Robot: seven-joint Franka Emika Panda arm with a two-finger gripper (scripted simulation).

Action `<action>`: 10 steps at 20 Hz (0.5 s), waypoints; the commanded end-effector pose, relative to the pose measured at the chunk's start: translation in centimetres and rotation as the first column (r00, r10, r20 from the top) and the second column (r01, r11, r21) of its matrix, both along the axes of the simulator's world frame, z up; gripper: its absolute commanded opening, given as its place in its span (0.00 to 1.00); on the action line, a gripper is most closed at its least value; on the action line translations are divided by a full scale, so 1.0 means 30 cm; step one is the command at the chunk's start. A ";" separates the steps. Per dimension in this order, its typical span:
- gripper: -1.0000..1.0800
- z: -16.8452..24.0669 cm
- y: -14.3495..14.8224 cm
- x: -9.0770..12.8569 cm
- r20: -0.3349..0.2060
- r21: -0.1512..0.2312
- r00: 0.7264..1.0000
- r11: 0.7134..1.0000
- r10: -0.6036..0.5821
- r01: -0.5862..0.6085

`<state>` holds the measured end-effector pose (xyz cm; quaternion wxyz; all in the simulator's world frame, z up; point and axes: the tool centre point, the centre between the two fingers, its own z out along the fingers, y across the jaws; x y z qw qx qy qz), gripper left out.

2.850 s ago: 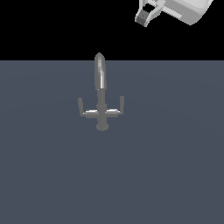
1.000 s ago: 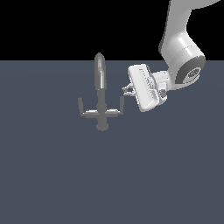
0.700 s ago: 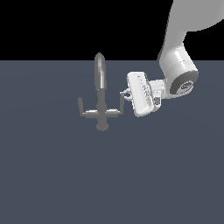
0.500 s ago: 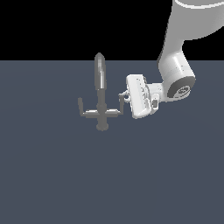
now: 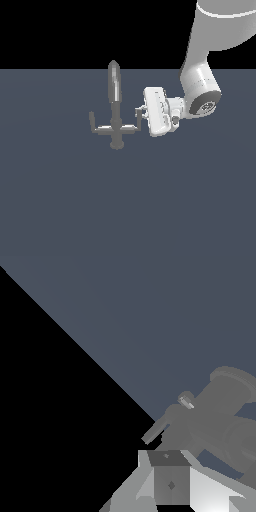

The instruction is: Turn on the faucet by rotating a designated handle.

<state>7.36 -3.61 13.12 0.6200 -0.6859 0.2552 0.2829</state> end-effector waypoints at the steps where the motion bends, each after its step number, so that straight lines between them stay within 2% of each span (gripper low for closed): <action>1: 0.00 0.005 -0.002 -0.012 0.000 0.000 1.000 1.000 0.000 0.000; 10: 0.00 0.029 -0.008 -0.081 0.000 0.000 1.000 1.000 0.000 0.000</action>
